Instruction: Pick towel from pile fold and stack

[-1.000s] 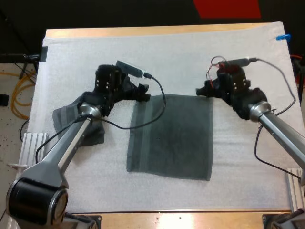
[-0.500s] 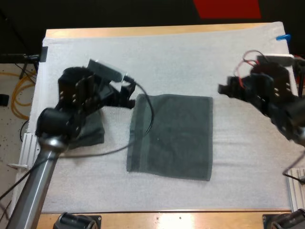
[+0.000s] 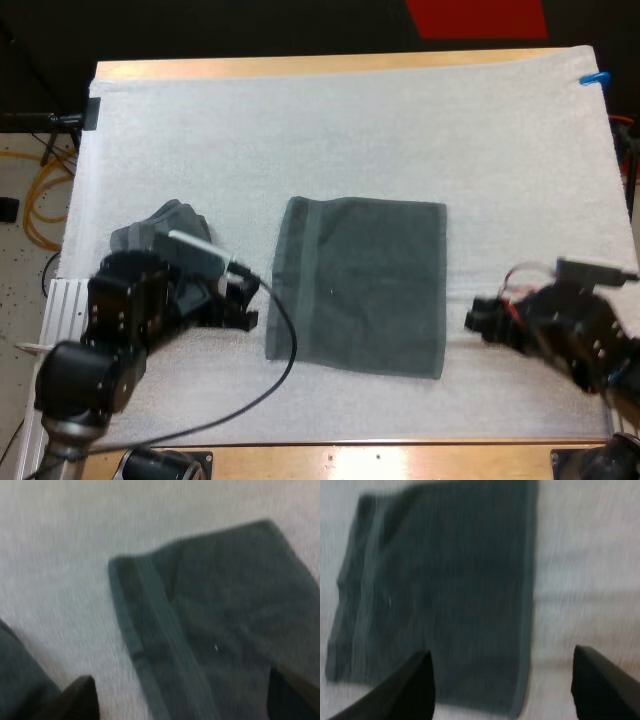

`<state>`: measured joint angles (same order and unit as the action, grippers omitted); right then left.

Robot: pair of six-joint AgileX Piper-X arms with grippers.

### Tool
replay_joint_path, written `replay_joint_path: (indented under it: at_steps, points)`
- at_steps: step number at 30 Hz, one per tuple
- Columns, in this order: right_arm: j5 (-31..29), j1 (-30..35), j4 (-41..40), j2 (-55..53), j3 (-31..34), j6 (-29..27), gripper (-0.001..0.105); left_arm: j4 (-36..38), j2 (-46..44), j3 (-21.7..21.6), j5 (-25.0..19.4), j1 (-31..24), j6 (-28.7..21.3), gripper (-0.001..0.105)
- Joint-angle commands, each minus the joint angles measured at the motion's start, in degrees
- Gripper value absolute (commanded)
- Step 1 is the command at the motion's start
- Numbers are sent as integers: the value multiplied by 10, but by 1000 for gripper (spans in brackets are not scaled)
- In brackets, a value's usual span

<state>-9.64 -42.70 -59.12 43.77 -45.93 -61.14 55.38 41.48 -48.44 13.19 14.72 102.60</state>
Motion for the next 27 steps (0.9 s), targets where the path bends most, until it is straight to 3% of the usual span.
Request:
replay_joint_path:
  at_steps: [1,5,10,13,19,27]
  points:
    - [9,-27,-2,-12,21,43,58,5,-18,18,-2,2,20,67]
    - [23,-94,8,-17,76,126,58,5,-47,56,25,2,37,67]
    - [32,-159,104,-5,166,233,58,5,-55,83,33,2,41,67]
    - [52,-162,189,11,216,301,58,5,-55,83,33,2,41,67]
    - [71,-162,356,54,300,384,58,5,-55,83,34,2,40,67]
    - [53,-162,470,116,354,450,56,5,-55,83,50,2,40,67]
